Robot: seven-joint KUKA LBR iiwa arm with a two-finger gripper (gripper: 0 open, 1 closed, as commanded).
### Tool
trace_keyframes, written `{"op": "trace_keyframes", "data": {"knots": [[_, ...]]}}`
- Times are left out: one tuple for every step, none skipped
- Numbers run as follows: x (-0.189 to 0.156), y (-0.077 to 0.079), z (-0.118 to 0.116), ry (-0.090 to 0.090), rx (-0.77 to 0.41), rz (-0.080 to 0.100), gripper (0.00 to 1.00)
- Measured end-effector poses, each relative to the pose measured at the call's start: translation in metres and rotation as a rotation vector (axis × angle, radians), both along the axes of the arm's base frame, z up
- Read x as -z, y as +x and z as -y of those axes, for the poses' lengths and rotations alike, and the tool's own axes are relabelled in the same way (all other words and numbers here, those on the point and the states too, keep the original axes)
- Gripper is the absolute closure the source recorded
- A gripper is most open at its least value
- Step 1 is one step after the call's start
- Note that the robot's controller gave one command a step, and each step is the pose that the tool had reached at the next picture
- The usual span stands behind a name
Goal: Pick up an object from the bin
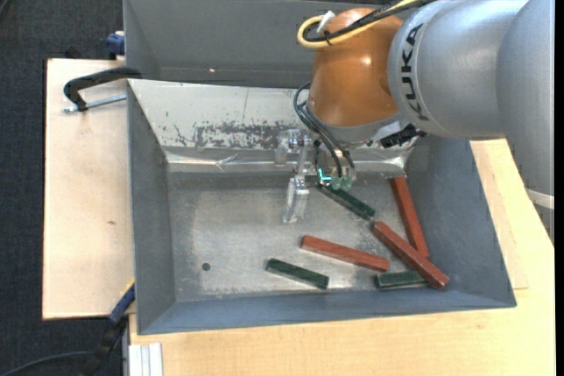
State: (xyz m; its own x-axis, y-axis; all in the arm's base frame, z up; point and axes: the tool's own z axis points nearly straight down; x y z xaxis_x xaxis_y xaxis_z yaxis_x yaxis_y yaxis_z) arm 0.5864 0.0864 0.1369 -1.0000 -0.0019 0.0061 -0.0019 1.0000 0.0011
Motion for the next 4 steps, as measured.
{"op": "trace_keyframes", "data": {"knots": [[0.067,-0.071,0.009,-0.001,0.227,0.001,0.0],[0.058,-0.047,0.072,-0.003,0.148,0.013,0.0],[0.058,-0.048,0.068,0.0,0.144,0.01,1.0],[-0.072,-0.064,0.03,0.003,0.116,0.018,1.0]]}}
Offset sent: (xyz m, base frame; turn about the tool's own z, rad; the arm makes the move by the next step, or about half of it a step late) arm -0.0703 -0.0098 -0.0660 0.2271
